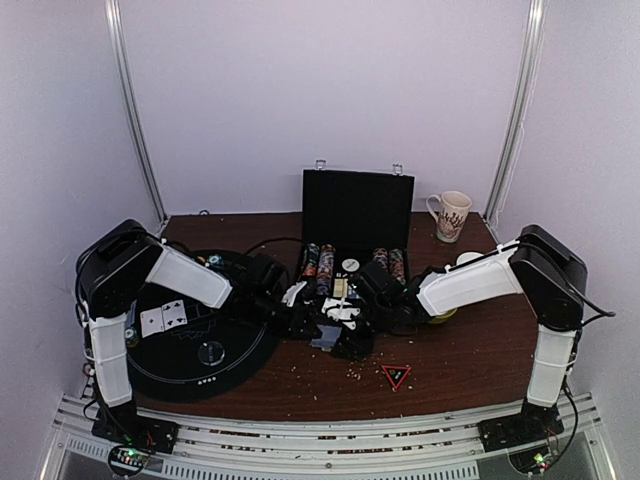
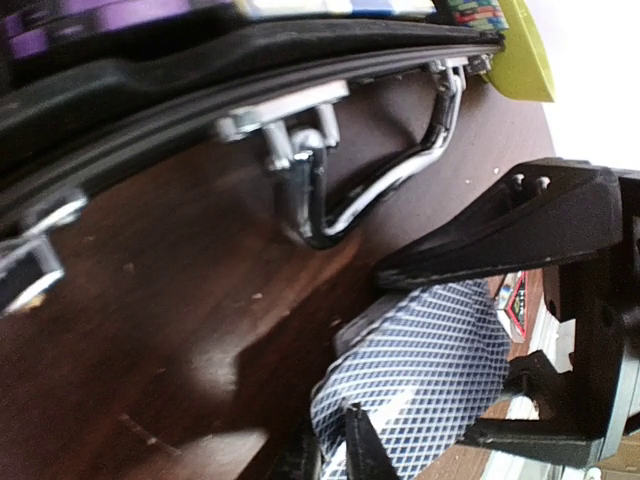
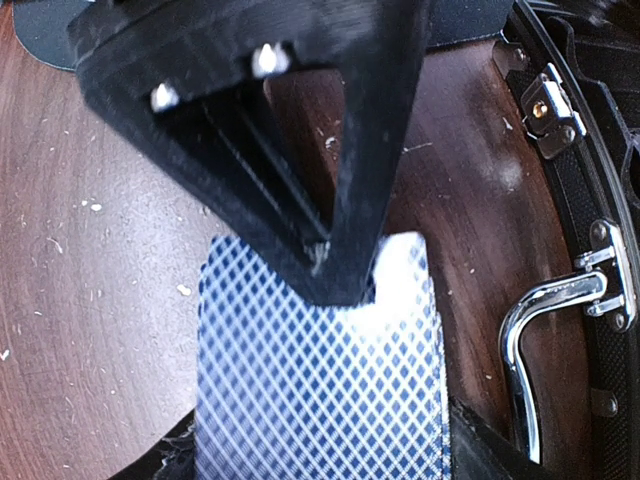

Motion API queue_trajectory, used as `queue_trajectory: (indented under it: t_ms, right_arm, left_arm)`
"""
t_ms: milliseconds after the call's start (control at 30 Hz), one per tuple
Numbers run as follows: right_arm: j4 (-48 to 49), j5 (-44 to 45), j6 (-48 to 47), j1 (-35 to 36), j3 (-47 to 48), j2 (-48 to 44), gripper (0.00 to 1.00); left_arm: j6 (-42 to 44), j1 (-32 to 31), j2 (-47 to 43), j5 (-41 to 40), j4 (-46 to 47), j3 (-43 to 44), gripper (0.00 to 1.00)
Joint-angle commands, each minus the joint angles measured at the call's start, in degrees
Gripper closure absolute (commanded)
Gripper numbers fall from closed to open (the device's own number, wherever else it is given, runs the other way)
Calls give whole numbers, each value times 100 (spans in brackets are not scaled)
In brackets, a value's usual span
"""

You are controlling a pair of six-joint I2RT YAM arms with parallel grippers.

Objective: Distribute texas hold em gaming equipment
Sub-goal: Pick up the poker card from the face-down deck piles.

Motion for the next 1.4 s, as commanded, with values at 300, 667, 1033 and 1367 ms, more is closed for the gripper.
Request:
queue_trajectory:
  t_ms: [300,667,1033,1367]
  right_arm:
    - [-624,334,-30,-22,-222,162,28]
    - [-644,351,-32,-26,-208,170,28]
    - [-670,352,-21,-26,-204,174,27]
    - [-635,336,-17,-29,-203,185,27]
  left_arm:
    - [254,142,-300,43,-46,-107,96]
    - [310,379,-644,341,-14,-370,100]
    - [1042,463,-1169,792,-478,-262,100]
    - [1812,1096,-1865,780,-1917,-138,100]
